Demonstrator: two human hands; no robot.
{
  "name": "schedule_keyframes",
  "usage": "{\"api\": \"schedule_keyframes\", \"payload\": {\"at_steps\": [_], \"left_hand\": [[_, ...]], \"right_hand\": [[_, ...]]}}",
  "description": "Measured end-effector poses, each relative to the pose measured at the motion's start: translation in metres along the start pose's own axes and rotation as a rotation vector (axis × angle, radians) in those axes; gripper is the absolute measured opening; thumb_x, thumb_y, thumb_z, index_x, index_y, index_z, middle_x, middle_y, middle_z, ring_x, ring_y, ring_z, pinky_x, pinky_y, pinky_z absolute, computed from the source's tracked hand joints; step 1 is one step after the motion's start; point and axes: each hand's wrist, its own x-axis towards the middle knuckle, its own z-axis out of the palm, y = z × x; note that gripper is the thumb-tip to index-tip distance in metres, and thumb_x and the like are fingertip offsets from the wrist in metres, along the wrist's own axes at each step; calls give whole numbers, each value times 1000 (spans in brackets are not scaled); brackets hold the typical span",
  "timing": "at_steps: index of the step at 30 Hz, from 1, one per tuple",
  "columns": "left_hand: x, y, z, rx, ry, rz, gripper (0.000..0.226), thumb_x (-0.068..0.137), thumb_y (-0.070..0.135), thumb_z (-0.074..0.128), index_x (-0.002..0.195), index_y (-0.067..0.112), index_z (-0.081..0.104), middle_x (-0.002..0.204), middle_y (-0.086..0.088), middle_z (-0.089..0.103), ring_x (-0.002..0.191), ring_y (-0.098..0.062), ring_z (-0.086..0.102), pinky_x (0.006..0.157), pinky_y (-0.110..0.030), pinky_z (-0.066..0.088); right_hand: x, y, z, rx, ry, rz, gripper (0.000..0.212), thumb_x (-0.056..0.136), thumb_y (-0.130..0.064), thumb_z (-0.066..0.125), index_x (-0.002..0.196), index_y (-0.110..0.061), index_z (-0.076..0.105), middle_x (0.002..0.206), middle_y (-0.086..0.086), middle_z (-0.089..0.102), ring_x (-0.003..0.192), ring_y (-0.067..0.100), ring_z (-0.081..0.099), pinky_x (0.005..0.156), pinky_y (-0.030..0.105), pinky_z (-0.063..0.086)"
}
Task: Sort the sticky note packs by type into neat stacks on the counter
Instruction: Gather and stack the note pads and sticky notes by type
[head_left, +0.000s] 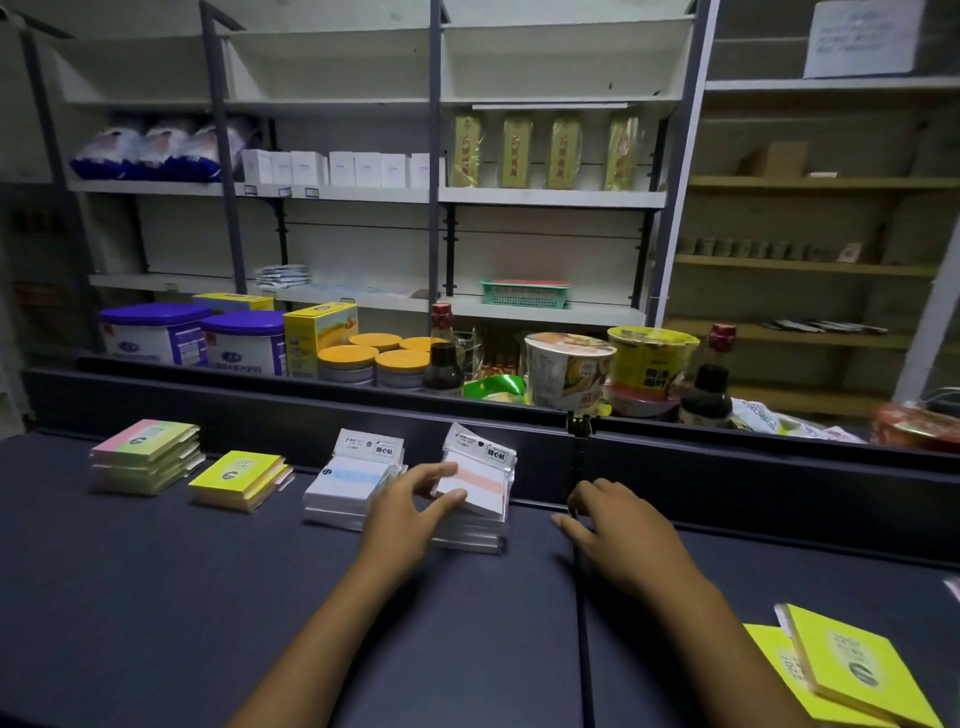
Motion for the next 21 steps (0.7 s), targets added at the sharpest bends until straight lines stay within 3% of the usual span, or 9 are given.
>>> {"api": "schedule_keyframes", "payload": {"at_steps": [7, 10, 14, 18, 21], "left_hand": [[-6, -4, 3, 355, 19, 145, 27, 91, 41, 65, 115, 31, 69, 107, 6, 60, 107, -15, 51, 101, -37, 41], [-8, -7, 4, 402, 4, 106, 30, 92, 46, 61, 119, 34, 67, 112, 4, 45, 114, -14, 41, 100, -33, 39], [-11, -4, 4, 470, -4, 138, 32, 92, 48, 59, 121, 35, 64, 112, 5, 42, 111, -14, 41, 100, -34, 40], [-19, 12, -1, 479, 72, 290, 27, 91, 39, 65, 115, 28, 66, 107, 6, 49, 101, -15, 54, 90, -39, 49], [-34, 32, 0, 525, 97, 404, 18, 88, 34, 69, 105, 26, 68, 100, 6, 54, 93, -15, 58, 78, -30, 46]], "right_hand": [[0, -3, -1, 35, 5, 4, 40, 99, -54, 44, 123, -25, 55, 119, -5, 57, 110, 15, 53, 89, 32, 47], [-2, -3, 0, 47, -1, 6, 40, 99, -53, 45, 124, -24, 55, 120, -5, 57, 111, 15, 53, 89, 31, 46], [-6, -5, -3, 57, -8, 24, 38, 99, -51, 46, 125, -24, 54, 121, -5, 57, 111, 15, 53, 89, 31, 47], [-25, -6, -11, 46, 16, 55, 38, 98, -50, 47, 126, -25, 53, 124, -5, 57, 114, 16, 53, 92, 34, 49], [-51, -2, -20, 20, 16, 74, 39, 97, -50, 48, 128, -25, 52, 127, -5, 56, 117, 16, 52, 95, 34, 48]]}}
